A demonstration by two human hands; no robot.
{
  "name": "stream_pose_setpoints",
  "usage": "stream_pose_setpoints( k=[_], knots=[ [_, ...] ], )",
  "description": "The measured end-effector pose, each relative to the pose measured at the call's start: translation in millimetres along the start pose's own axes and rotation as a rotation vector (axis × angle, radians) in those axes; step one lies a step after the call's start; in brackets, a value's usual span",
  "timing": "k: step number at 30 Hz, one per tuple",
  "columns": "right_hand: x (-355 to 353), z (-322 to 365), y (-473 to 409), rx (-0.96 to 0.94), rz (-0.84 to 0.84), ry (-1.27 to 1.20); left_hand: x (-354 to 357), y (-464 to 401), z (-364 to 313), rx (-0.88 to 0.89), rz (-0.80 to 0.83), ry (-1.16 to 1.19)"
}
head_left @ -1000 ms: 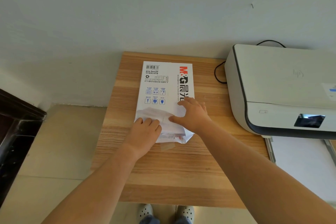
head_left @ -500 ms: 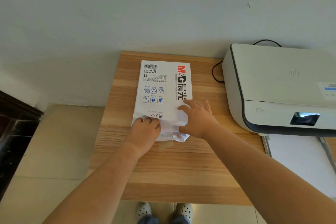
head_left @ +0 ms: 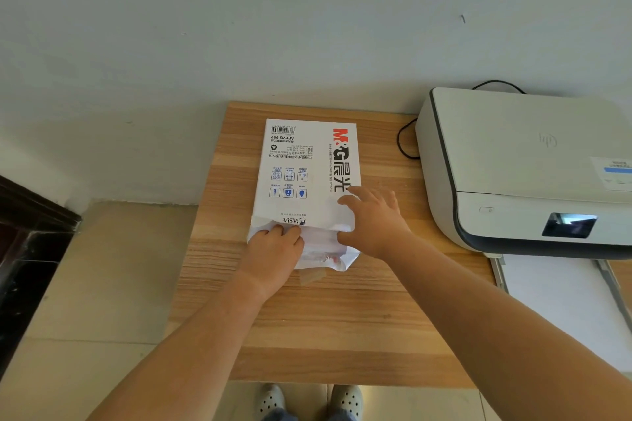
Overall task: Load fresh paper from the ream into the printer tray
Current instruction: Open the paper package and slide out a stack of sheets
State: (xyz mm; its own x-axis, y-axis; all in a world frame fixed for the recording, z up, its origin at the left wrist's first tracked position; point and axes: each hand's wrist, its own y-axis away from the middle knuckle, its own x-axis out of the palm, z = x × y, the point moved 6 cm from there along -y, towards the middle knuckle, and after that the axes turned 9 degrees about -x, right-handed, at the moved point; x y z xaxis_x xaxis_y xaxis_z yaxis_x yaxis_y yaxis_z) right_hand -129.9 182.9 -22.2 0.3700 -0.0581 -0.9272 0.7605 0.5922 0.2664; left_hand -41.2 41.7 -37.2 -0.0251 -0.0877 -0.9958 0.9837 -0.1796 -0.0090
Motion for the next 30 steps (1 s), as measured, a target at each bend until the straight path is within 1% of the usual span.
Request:
stream_pose_setpoints(
  k=[6, 12, 17, 20, 27, 30],
  knots=[
    [10.6, 13.6, 13.7, -0.089, -0.012, 0.209, 1.3, -1.1, 0.6, -0.011, 0.025, -0.010],
    [18.4, 13.8, 27.1, -0.091, -0.014, 0.341, 3.4, -0.4, 2.0, -0.031, 0.017, 0.009],
    [12.7, 8.0, 35.5, -0.078, -0.027, 0.314, 1.4, 0.1, 3.2, -0.050, 0.038, 0.024],
    [13.0, 8.0, 37.1, -0.064, -0.007, 0.325, -0.2, 0.1, 3.6, -0.059, 0.045, 0.043],
    [23.0, 5.4, 47.0, 0.061, 0.016, 0.301, -1.0, -1.4, 4.8, -0.077, 0.040, 0.071],
    [27.3, -1.4, 51.9, 0.109, -0.006, 0.201, -2.1, -1.4, 4.9, -0.076, 0.039, 0.072]
  ],
)
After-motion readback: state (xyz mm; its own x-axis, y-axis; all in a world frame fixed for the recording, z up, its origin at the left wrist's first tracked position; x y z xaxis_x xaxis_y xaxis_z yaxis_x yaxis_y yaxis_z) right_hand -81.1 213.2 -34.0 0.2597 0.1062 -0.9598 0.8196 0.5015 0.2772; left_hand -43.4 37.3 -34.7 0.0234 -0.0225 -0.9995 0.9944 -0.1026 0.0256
